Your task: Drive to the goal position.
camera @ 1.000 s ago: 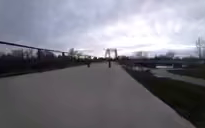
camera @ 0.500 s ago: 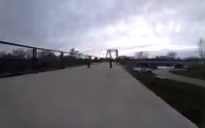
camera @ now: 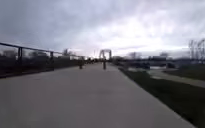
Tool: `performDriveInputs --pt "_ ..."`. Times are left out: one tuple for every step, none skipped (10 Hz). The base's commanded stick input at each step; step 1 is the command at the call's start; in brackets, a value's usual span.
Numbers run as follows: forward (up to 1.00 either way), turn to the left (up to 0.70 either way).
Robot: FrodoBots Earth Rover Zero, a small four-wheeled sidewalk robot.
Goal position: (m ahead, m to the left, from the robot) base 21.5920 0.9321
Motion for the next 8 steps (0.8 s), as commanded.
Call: performDriveInputs --pt "1.00 -0.03" --pt "1.00 -0.03" --pt "1.00 -0.03" --pt "1.00 -0.03" --pt "1.00 -0.03" --pt "1.00 -0.01" --pt "1.00 0.00" --pt "1.00 0.00"
